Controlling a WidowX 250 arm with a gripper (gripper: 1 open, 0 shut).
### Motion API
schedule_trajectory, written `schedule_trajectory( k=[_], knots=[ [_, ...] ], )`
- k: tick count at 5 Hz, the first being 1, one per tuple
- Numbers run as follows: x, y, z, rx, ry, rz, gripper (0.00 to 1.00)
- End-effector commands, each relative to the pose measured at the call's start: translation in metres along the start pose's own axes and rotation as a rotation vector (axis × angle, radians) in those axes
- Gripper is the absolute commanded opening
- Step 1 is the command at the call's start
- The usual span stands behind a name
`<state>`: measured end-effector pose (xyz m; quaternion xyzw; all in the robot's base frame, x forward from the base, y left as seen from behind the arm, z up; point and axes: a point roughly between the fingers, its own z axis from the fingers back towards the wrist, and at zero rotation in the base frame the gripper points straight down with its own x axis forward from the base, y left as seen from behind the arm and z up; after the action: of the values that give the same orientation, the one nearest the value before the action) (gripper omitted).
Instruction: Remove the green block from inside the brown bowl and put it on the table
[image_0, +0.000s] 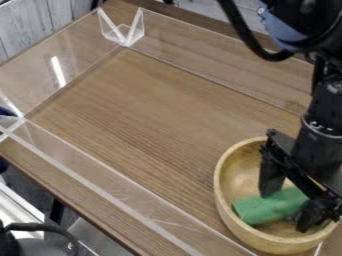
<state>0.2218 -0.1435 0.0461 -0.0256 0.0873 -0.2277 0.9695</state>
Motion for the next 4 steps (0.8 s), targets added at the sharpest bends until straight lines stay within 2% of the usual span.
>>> schedule_trajectory(
  k=[1,4],
  knots=[
    [0.0076,-0.0043,0.0117,0.0,-0.052,-0.023,1.0],
    [0.0073,-0.0014,0.0088,0.015,-0.057,-0.032,1.0]
  ],
)
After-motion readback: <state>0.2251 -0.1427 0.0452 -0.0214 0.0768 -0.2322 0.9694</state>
